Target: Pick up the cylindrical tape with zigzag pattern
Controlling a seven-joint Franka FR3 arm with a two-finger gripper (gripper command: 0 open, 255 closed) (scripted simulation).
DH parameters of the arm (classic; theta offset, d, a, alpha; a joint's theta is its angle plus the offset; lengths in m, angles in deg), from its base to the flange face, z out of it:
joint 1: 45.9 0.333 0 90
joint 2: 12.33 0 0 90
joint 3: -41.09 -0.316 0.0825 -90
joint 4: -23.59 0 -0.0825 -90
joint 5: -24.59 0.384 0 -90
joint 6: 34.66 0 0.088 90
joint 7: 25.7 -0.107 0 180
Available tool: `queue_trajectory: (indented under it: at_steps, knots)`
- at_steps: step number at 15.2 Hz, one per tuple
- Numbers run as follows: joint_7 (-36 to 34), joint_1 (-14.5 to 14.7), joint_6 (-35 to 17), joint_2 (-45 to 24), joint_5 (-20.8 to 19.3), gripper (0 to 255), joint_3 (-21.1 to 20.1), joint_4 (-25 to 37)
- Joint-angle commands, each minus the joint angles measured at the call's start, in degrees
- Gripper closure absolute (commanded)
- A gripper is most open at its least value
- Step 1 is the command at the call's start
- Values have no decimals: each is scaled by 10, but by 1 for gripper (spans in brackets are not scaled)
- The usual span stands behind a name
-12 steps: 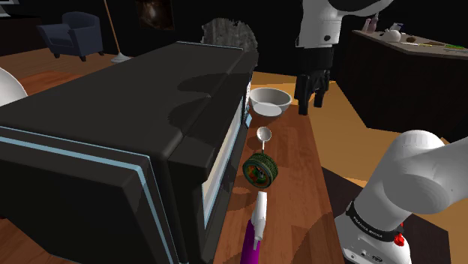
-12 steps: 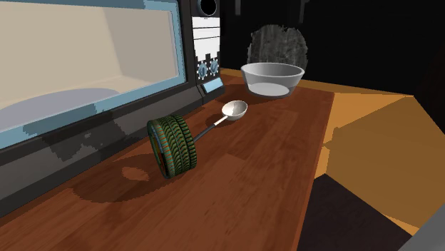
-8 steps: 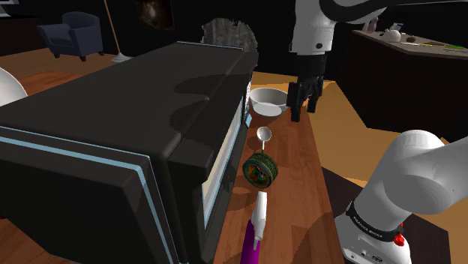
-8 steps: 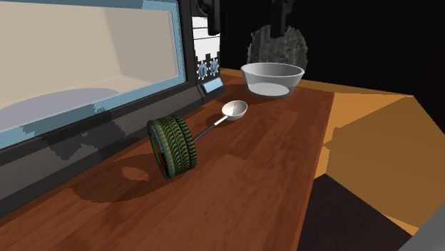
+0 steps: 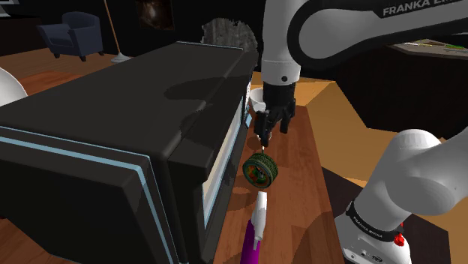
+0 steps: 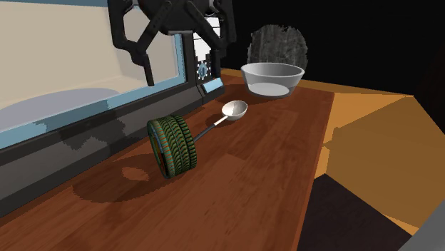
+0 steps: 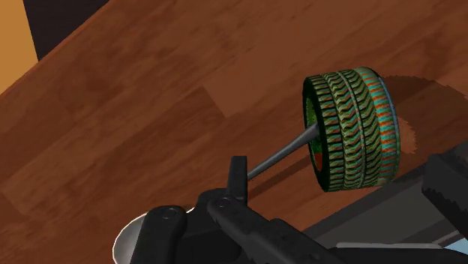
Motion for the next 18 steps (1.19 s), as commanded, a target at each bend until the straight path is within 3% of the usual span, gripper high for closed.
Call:
queue_trajectory:
  at_steps: [1,3,12,13,18]
  knots:
    - [-28,7,-43,-23,6,0,-31,-6]
    - [-47,10,-72,-45,6,0,-51,-5]
    - [-51,18,-138,-69,7,0,-55,-48]
    - [-51,18,-139,-70,7,255,-56,-48]
    - [-53,21,-134,-60,10,255,-57,-53]
